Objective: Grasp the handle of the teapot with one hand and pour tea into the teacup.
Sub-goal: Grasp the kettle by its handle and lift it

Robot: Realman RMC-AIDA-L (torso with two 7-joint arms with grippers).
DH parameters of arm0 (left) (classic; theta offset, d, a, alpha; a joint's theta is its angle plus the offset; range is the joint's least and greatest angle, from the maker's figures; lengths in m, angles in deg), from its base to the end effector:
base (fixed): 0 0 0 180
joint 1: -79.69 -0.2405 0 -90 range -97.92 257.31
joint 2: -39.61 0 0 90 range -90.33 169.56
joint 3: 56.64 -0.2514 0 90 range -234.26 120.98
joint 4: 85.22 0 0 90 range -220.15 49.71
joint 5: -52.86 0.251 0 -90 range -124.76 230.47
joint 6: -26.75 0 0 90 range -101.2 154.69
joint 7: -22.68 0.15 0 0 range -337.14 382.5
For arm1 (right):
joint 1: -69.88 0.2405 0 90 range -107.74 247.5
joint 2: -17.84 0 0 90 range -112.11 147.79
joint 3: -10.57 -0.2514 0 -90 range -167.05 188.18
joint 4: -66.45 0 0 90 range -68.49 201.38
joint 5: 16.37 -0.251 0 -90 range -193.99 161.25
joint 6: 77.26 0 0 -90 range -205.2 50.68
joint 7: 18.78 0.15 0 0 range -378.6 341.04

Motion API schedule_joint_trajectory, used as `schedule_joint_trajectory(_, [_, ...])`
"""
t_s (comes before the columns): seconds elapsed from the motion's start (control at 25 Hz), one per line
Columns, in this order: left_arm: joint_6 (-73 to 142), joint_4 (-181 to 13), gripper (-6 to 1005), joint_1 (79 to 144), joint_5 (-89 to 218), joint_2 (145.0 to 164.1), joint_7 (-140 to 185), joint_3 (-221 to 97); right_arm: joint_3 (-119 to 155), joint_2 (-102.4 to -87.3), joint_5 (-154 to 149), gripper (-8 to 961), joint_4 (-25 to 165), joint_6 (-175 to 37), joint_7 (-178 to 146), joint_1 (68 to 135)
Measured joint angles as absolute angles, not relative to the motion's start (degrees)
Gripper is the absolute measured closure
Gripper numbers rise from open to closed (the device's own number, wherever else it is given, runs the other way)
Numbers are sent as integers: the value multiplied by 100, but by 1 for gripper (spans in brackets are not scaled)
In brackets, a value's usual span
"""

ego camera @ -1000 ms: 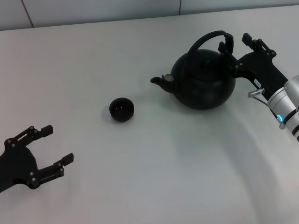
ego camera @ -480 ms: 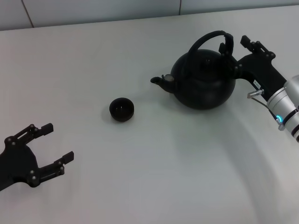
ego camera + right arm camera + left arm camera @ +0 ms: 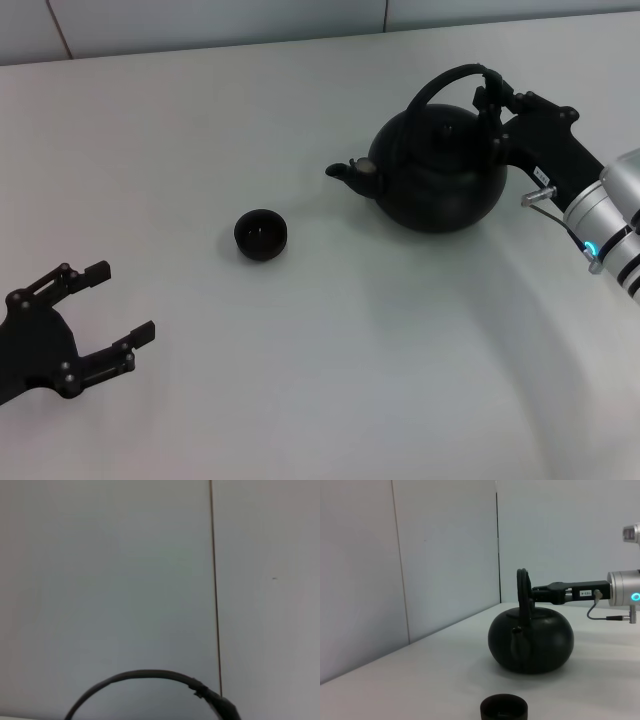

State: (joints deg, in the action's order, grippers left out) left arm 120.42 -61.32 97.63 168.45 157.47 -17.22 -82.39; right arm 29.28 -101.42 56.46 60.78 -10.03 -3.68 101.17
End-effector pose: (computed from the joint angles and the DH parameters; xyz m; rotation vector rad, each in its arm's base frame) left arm -0.3659 0.2639 -0.0134 -2.5190 -0.2794 -0.7195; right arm 0.3393 0.3565 -0.0633 -1.7995 0.5753 0.7078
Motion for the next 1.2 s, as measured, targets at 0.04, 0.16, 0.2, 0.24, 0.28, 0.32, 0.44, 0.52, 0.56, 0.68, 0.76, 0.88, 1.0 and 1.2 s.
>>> schedule_joint_trajectory(0.04, [12042,-6132,152,9763,16845,15747,-1722,-8239,2926,-10142,5659,600,6078,-1001,-367,10124])
schedule_joint_trajectory(0.16, [12044,-6092,152,9762,16797,15754,-1727,-8231,2907,-10143,5661,717,6063,-976,-362,10135])
schedule_joint_trajectory(0.2, [12044,-6091,152,9762,16788,15755,-1725,-8230,2902,-10143,5662,759,6062,-942,-361,10135])
schedule_joint_trajectory(0.24, [12044,-6091,152,9762,16788,15755,-1725,-8230,2901,-10145,5662,800,6059,-912,-361,10134])
schedule_joint_trajectory(0.28, [12044,-6090,152,9761,16783,15756,-1725,-8230,2901,-10145,5663,842,6056,-893,-360,10130])
schedule_joint_trajectory(0.32, [12044,-6090,152,9761,16783,15756,-1725,-8230,2901,-10146,5664,845,6054,-886,-360,10127])
schedule_joint_trajectory(0.44, [12044,-6087,152,9747,16779,15756,-1723,-8230,2908,-10148,5667,855,6047,-879,-358,10128])
schedule_joint_trajectory(0.52, [12043,-6087,152,9738,16779,15756,-1722,-8230,2918,-10149,5667,862,6047,-863,-355,10132])
schedule_joint_trajectory(0.56, [12043,-6087,152,9738,16779,15756,-1722,-8230,2923,-10150,5667,862,6046,-844,-351,10133])
schedule_joint_trajectory(0.68, [12043,-6089,152,9733,16779,15756,-1722,-8230,2927,-10150,5681,862,6049,-749,-304,10126])
schedule_joint_trajectory(0.76, [12043,-6096,152,9736,16779,15759,-1722,-8231,2929,-10144,5742,862,6090,-619,-146,10094])
schedule_joint_trajectory(0.88, [12043,-6099,152,9740,16779,15763,-1722,-8231,2918,-10139,5845,862,6294,-310,117,9977])
schedule_joint_trajectory(1.0, [12043,-6109,152,9742,16779,15765,-1722,-8231,2889,-10142,5861,861,6417,-36,160,9883])
schedule_joint_trajectory(1.2, [12043,-6125,152,9745,16776,15772,-1722,-8231,2918,-10139,5863,861,6506,-16,258,9862])
